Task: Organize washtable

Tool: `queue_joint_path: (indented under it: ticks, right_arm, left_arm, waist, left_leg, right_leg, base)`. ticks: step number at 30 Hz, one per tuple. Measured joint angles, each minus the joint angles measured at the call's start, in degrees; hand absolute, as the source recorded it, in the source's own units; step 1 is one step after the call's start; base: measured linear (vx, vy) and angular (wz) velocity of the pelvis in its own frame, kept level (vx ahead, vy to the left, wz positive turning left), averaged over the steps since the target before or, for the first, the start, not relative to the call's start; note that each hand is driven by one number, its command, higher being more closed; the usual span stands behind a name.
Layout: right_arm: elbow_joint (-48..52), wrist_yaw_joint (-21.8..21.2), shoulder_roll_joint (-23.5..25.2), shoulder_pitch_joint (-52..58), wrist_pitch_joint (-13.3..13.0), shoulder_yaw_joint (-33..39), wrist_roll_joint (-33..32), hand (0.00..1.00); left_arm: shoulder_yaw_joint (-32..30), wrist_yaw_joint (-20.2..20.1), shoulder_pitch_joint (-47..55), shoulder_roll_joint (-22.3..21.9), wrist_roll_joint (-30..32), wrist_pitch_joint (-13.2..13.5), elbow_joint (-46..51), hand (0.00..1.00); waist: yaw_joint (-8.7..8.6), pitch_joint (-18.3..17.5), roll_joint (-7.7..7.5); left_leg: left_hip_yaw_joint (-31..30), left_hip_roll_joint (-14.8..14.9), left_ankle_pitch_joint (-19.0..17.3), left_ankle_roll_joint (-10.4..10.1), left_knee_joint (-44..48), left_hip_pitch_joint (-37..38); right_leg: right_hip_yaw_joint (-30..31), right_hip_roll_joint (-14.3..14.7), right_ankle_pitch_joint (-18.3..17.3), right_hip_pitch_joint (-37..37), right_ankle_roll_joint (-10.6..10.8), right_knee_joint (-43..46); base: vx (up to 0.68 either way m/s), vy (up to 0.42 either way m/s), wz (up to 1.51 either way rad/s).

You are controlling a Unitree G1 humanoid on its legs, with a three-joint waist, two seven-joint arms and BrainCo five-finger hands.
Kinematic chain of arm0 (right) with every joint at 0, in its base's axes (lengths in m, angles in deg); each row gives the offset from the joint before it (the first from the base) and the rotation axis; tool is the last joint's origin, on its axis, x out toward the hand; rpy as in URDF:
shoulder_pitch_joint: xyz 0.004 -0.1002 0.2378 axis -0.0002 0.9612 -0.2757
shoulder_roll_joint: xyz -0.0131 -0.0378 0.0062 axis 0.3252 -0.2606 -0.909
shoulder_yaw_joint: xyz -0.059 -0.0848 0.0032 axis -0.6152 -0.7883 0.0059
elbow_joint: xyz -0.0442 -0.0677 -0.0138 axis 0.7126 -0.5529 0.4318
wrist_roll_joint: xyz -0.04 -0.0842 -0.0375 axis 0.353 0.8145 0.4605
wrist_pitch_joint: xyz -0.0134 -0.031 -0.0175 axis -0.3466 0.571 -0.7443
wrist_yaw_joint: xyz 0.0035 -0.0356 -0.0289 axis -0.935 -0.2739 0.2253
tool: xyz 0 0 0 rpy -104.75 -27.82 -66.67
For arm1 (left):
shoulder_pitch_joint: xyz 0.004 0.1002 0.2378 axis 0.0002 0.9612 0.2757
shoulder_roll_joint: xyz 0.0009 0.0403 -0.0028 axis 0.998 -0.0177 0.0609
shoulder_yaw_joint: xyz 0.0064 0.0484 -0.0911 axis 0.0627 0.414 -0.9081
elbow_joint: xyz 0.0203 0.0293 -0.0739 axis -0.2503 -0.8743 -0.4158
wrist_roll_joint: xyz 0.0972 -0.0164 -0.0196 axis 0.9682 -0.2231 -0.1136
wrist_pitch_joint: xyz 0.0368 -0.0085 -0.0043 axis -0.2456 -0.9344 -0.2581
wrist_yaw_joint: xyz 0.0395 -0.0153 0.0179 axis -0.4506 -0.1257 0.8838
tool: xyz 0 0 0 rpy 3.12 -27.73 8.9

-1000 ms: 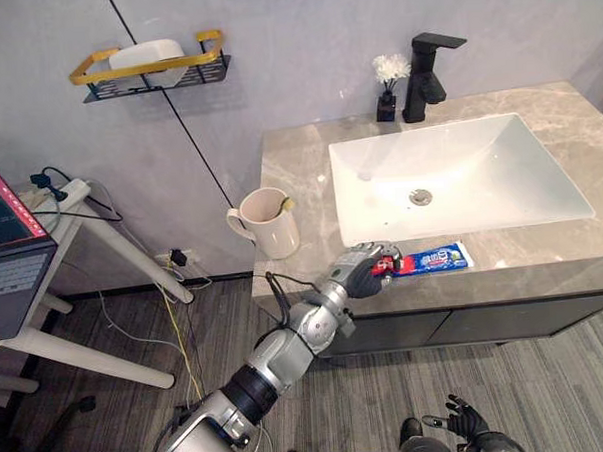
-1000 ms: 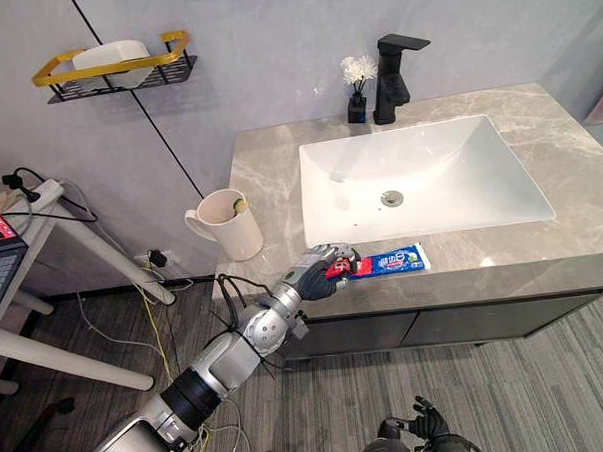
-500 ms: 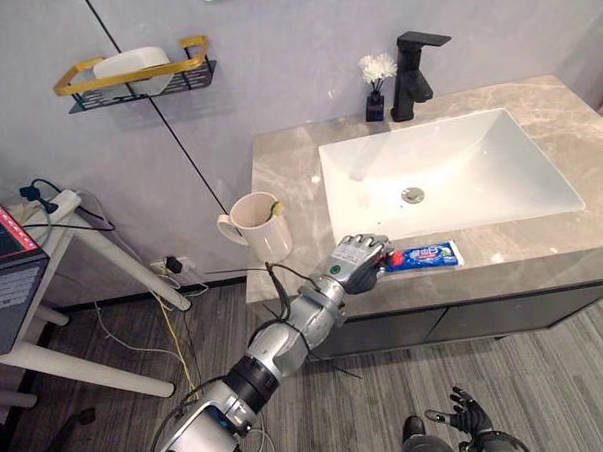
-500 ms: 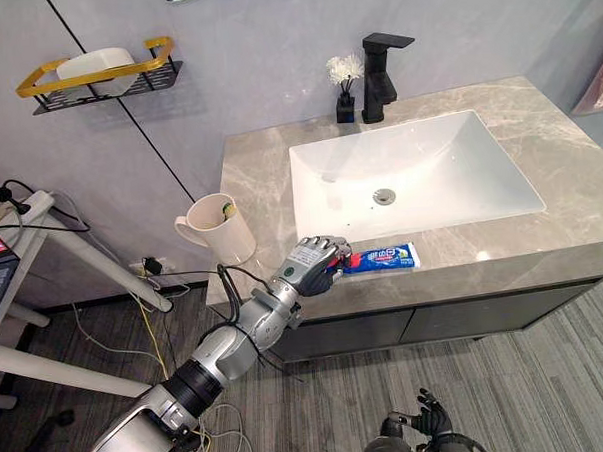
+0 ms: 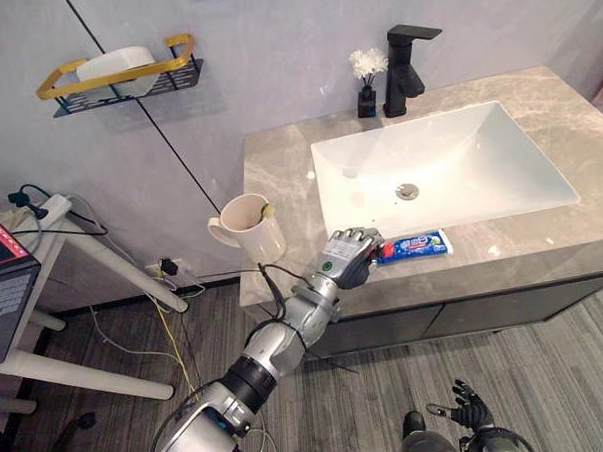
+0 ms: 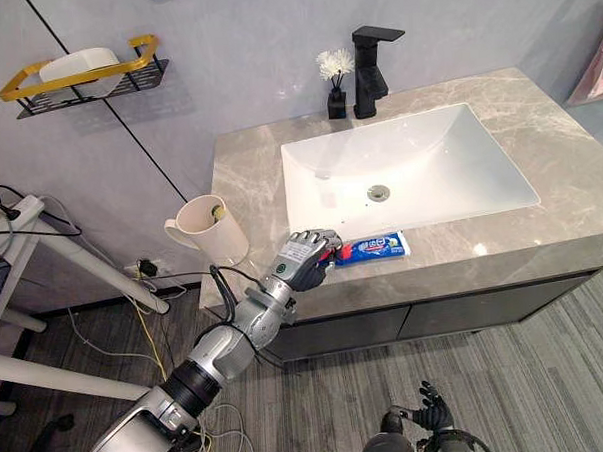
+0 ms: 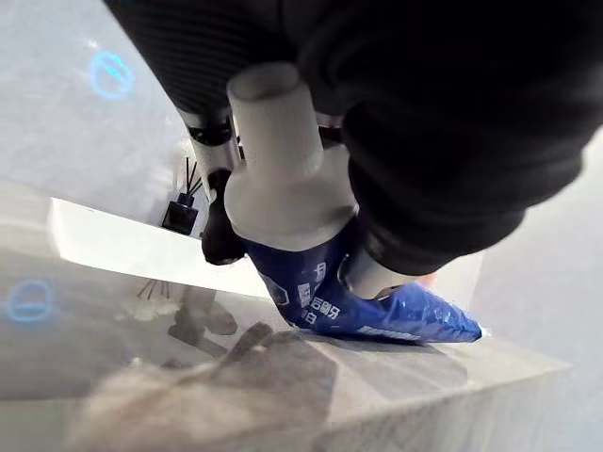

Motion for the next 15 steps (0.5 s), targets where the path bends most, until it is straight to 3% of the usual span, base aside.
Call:
queue_joint_path:
  ticks: [4, 15]
  right_arm:
    - [4.2, 0.9, 0.6, 2.0, -0.7, 0.1, -1.9, 0.0]
    - [17.8, 0.1, 4.7, 8.2, -3.0, 0.9, -8.8, 0.0]
  left_arm:
    - [-0.1, 0.0, 1.3, 0.3, -0.7, -1.0, 3.2, 1.0]
    - [0.0, 1.3, 2.0, -0.1, -7.0, -0.9, 14.9, 1.0]
  waist:
    - [-0.17, 0.2, -0.26]
    - [0.3, 0.1, -0.63]
  left_leg:
    - [0.1, 0.0, 0.0, 0.0, -0.1, 0.0]
    - [3.8, -0.8, 0.4, 0.3, 1.8, -0.6]
  right_leg:
    - [0.0, 0.0, 0.0, -0.1, 0.0, 0.0]
    - [2.9, -0.9, 0.1, -2.0, 0.2, 0.0]
  base:
    - [0.0, 0.0, 0.0]
    - [0.02, 0.018, -0.13]
